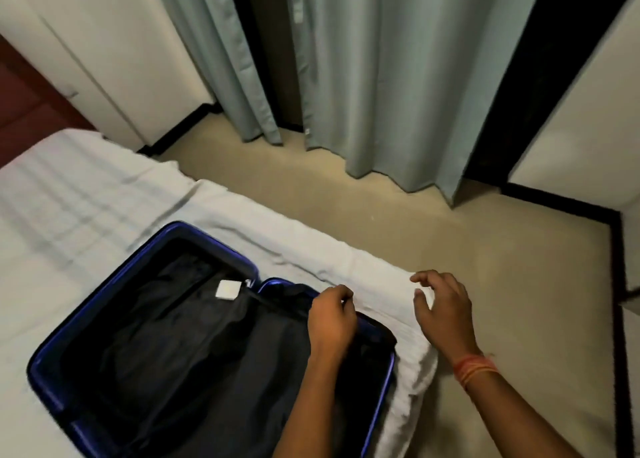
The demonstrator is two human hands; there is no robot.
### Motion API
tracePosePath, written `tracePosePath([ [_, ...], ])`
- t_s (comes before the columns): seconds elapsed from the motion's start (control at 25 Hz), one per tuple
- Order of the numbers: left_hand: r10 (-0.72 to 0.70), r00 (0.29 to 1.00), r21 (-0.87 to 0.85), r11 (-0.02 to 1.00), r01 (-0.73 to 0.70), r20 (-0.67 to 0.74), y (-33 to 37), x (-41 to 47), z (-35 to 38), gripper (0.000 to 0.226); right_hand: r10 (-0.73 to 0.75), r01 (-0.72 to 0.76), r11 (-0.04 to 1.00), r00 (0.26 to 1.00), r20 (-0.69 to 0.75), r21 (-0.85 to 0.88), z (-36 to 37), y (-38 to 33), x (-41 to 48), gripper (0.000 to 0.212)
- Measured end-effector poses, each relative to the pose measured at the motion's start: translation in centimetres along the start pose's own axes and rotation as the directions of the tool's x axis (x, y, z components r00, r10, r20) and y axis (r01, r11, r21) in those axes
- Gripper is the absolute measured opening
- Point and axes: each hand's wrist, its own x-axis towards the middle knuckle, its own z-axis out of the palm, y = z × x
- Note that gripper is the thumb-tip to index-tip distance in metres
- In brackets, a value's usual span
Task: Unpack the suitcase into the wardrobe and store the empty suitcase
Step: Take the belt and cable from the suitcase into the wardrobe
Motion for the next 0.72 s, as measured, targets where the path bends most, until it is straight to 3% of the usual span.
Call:
tracePosePath([
  [0.24,-0.152,0.977,0.008,0.988,0.155,-0.149,-8.1,2.2,-6.5,0.017,-0.174,0.198,0.979,0.931,0.322,-0.042,10.3,-8.8,1.6,0.024],
  [0.48,-0.374,0.911,-0.015,0.926,0.377,-0.176,-14.9,3.7,-10.0,0.015,-0.236,0.339,0.939,0.748,0.620,-0.051,19.1,-14.3,2.7,0.024],
  [0.72,-0.487,0.855,-0.054,0.872,0.486,-0.176,-20.2,8.9,-11.5,0.013,-0.242,0.381,0.925,0.592,0.769,-0.001,27.9,-17.0,4.9,0.032],
])
